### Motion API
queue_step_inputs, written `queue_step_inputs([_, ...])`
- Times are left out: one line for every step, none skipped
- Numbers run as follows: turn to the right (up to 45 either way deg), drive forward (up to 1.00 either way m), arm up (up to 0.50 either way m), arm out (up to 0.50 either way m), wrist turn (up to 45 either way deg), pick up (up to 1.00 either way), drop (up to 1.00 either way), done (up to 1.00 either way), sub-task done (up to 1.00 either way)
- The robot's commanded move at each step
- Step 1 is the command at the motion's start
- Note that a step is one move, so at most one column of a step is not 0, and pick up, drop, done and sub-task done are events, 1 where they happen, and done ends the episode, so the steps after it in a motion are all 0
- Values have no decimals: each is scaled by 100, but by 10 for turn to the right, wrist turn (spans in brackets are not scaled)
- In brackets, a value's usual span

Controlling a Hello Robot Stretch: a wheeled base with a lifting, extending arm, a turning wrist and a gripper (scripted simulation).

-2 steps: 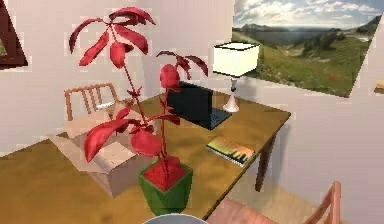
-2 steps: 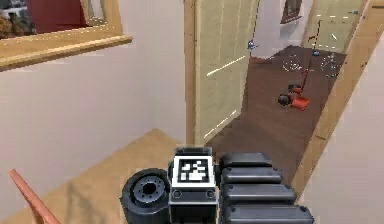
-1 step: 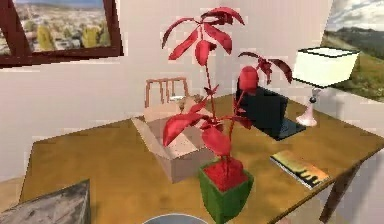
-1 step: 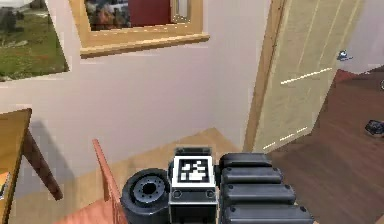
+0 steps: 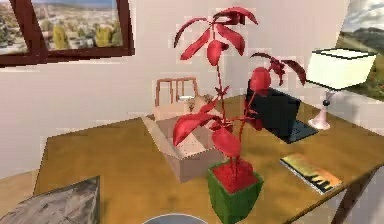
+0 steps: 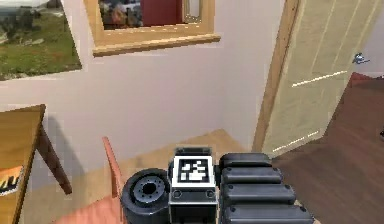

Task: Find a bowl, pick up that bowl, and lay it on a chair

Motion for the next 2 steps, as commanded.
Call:
queue_step_inputs([450,0,0,0,0,0,0,0,0])
queue_step_inputs([450,0,0,0,0,0,0,0,0])
